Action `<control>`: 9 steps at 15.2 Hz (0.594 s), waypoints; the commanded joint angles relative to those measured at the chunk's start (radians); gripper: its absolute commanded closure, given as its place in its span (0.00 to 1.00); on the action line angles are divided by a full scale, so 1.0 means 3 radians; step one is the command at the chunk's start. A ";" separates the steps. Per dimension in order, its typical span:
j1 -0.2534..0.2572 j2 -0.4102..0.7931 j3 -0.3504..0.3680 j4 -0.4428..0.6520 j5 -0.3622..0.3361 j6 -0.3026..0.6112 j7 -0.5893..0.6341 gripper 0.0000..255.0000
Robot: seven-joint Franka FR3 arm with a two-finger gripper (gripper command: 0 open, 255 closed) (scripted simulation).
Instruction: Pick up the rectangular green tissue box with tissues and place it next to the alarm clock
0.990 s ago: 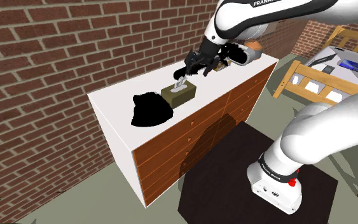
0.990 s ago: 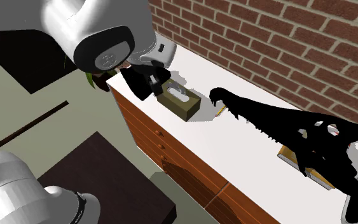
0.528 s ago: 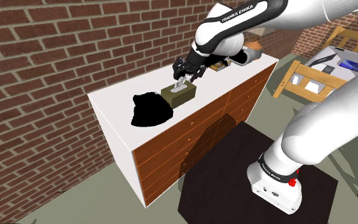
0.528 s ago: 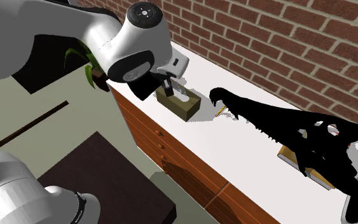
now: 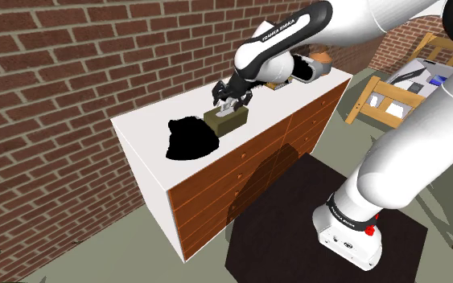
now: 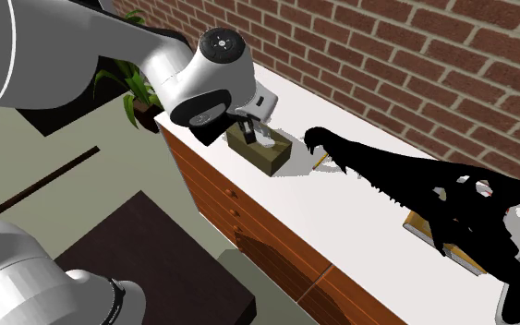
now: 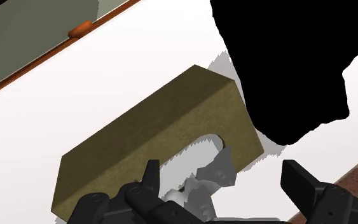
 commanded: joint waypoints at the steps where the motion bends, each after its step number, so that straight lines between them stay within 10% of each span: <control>1: 0.0018 0.0081 0.0007 0.0018 0.0046 0.0066 -0.0031 0.00; 8: 0.0017 0.0081 0.0007 0.0018 0.0046 0.0066 -0.0030 0.00; 9: 0.0017 0.0081 0.0007 0.0018 0.0046 0.0066 -0.0030 1.00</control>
